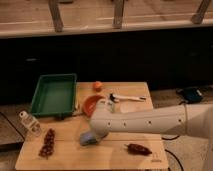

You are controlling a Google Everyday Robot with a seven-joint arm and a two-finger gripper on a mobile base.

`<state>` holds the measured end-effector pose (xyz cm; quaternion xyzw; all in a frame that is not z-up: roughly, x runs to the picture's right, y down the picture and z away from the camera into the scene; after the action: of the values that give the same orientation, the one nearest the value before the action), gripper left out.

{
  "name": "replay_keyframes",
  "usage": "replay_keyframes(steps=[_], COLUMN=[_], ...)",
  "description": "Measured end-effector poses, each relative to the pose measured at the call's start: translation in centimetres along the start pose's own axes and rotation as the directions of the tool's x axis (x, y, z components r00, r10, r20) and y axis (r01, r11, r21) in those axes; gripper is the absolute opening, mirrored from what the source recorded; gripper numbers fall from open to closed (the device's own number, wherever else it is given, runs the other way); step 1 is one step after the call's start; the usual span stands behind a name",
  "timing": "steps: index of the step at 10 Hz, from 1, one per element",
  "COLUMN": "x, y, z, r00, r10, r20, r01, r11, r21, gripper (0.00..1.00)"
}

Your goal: Wipe tray with sponge

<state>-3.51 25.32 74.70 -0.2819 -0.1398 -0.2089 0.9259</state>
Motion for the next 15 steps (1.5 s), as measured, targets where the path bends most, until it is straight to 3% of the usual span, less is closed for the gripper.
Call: replay_keyframes(steps=[2,6,11,15], x=[0.1,0.3,-0.7,-0.9], y=[0.2,0.3,0.1,0.4], z=[0.4,0.9,1.8,4.1], r00=[1.000,1.000,1.000,0.999], r10=[-0.007,-0.022,0.008,0.042], r20=[0.004,0.013,0.014,0.034], r01=[0.007,0.022,-0.008,-0.041], r11=[1.000,0.998,0.999,0.999], r21=[-0.023,-0.053,-0.041,-0.033], gripper=[0.79,0.80,0.80,0.80])
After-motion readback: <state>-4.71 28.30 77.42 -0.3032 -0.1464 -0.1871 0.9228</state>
